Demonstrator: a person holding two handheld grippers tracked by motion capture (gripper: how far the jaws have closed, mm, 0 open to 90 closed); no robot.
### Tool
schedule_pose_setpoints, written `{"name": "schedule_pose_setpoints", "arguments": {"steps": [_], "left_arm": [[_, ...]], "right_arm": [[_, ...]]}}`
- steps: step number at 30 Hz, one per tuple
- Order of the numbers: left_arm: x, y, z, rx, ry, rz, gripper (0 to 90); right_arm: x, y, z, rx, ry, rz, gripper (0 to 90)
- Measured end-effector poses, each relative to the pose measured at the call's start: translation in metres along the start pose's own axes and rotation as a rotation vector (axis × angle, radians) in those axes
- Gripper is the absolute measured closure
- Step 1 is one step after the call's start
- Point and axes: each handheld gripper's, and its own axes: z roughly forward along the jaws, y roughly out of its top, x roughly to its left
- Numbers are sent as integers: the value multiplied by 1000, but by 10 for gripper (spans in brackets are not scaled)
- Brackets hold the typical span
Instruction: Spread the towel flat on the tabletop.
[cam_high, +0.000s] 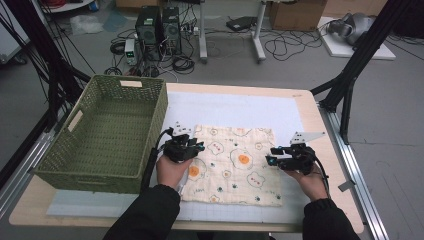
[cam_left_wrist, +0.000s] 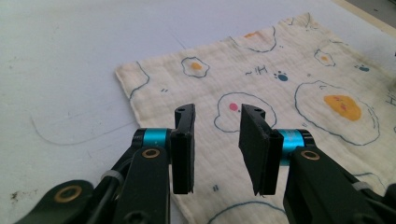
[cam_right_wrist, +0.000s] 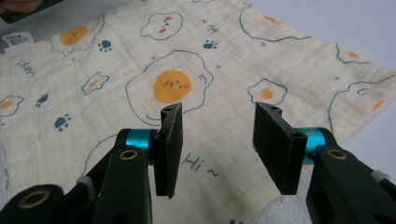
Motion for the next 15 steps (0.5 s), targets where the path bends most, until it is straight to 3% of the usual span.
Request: {"name": "schedule_pose_setpoints", "arguments": {"steps": [15], "left_arm": [[1,0,1,-8,-6,-9,645]], "right_arm": [[1,0,1,-20,-1,13,493]]}}
